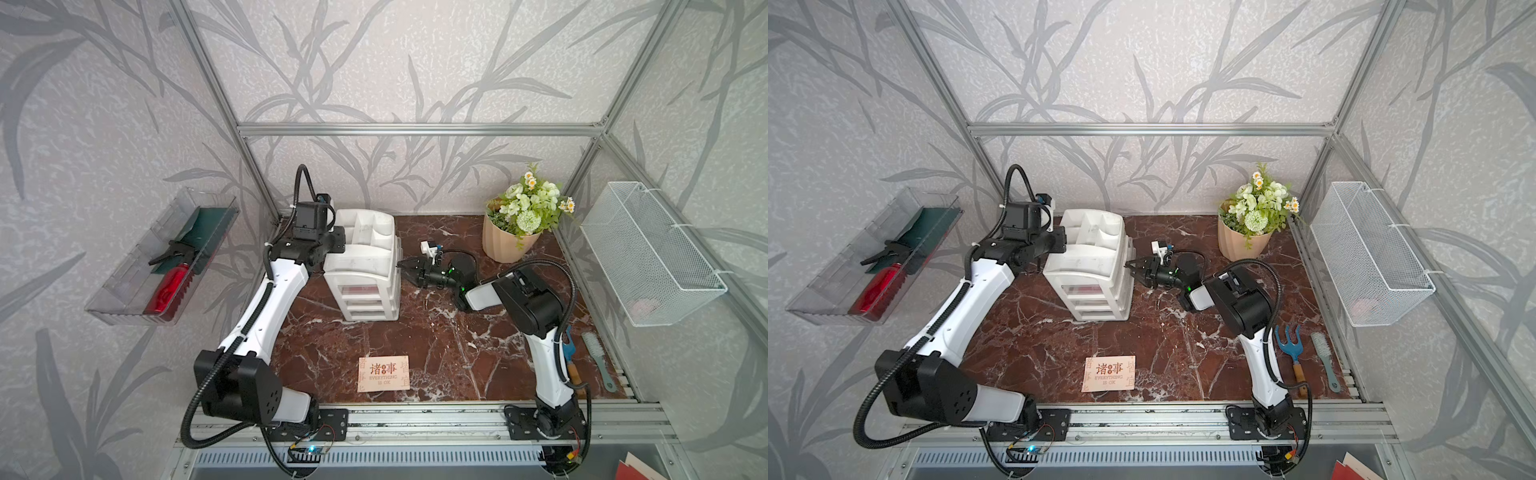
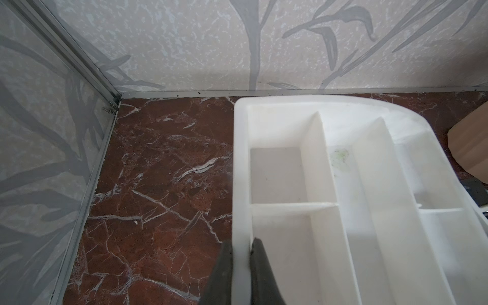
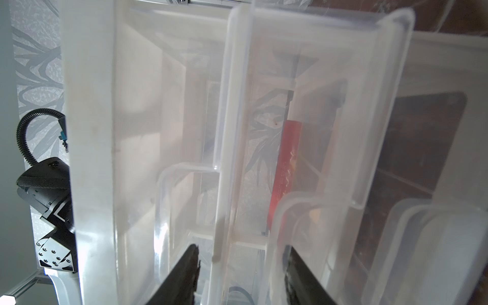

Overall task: Take the postcards out of the drawer
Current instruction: Open the drawer in the storage box.

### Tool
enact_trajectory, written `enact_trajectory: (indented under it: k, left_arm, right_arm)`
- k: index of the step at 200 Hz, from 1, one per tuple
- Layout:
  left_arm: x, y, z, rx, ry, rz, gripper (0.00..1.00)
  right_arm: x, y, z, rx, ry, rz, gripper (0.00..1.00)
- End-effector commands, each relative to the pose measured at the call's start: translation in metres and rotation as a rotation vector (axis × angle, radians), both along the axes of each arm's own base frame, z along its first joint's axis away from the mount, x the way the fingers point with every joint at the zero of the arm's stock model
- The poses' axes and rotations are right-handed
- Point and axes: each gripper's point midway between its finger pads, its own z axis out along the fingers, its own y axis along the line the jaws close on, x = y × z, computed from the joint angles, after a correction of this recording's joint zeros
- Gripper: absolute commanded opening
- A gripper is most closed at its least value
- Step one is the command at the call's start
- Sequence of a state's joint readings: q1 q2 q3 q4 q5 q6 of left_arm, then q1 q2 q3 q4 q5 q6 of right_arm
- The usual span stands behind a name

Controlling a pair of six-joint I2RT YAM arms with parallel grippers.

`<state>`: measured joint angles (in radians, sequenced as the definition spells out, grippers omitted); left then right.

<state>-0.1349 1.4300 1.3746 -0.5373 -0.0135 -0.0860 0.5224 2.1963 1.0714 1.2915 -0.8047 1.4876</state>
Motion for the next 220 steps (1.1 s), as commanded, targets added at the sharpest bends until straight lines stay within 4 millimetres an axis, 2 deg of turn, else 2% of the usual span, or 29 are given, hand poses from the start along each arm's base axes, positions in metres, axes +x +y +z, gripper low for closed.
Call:
enact_trajectory:
  k: [1,88,220]
  left_arm:
    - [-0.024,0.009,-0.06,0.07,0.234,0.015,0.0]
    - [-0.025,0.007,-0.058,0.065,0.225,0.007,0.0]
    - [-0.025,0.006,-0.059,0.068,0.229,0.002,0.0]
  right_arm:
    - [-0.008,-0.01,0.058,0.082,-0.188,0.006,0.51]
    - [-0.01,-0.022,0.056,0.069,-0.184,-0.006,0.51]
    - [-0.004,-0.061,0.061,0.052,-0.183,-0.067,0.51]
